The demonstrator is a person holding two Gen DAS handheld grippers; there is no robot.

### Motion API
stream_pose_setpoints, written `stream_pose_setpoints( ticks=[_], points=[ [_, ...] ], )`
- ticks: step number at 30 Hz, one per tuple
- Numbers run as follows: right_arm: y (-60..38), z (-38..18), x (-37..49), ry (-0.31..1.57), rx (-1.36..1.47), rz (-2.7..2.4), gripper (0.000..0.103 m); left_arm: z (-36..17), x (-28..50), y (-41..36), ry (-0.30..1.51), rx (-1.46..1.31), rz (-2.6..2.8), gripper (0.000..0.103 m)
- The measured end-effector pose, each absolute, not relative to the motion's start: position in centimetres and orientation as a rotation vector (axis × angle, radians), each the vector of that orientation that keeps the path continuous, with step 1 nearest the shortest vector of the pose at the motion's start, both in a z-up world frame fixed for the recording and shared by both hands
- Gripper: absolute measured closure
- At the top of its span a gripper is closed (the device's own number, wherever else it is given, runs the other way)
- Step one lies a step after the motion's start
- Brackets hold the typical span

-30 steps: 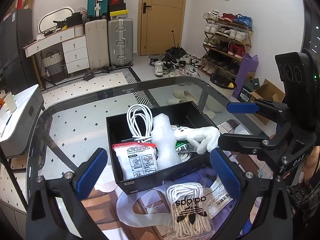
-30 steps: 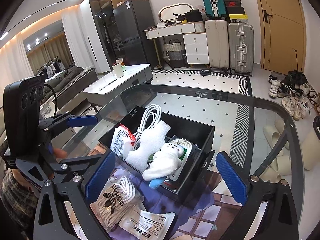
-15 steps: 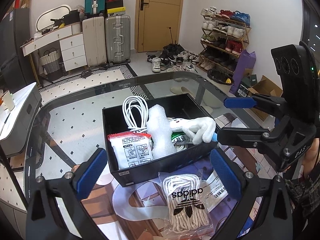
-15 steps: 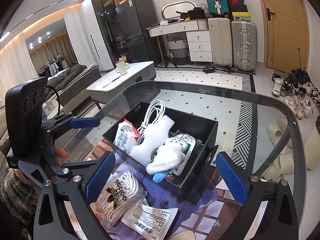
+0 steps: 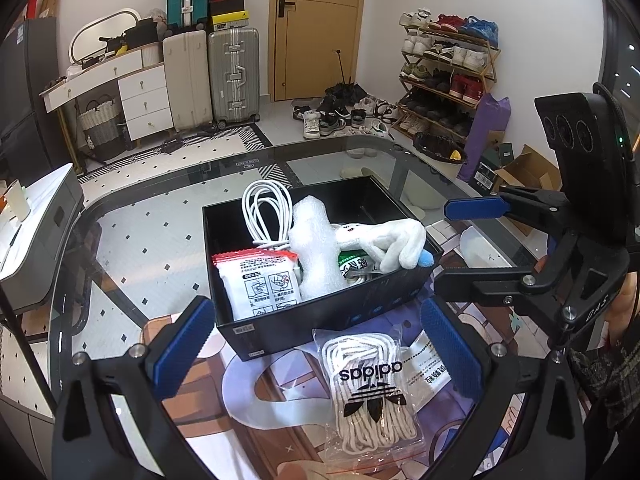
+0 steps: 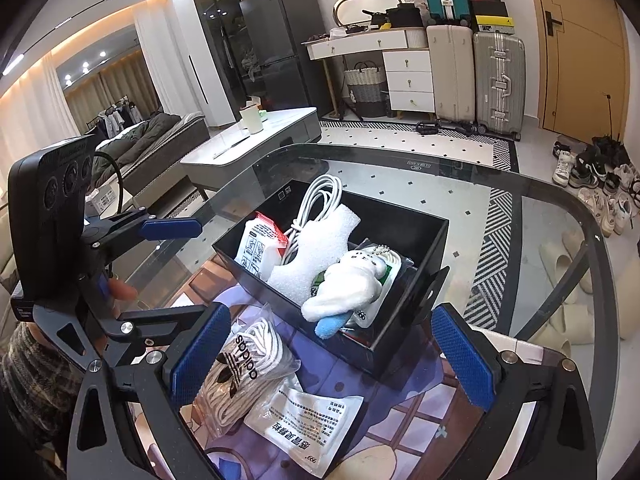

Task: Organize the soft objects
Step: 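Withdraw both open tools up out of the black box, then move left tool to the bagged adidas rope while right tool approaches the white printed packet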

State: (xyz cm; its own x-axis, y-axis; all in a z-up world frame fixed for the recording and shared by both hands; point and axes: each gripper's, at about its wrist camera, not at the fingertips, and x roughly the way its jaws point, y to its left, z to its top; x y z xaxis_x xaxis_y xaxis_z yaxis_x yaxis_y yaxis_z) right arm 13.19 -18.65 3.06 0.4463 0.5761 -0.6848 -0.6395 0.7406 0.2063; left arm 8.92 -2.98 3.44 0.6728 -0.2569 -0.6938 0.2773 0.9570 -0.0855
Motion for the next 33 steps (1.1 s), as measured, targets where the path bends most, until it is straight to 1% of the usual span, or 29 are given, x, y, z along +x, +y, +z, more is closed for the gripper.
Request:
stream_pose_setpoints(
  ticks=[15,33],
  points=[
    [-19.5,1.6,12.6,0.868,-0.105,0.778,0.001,2.4,7.9,-3.4,0.824,0.045,-0.323,0.0],
    [-18.4,-1.2,10.6,0.98,-0.246,0.856,0.001,0.3,7.8,-4.8,0.919,0.095,-0.368,0.0]
  ],
)
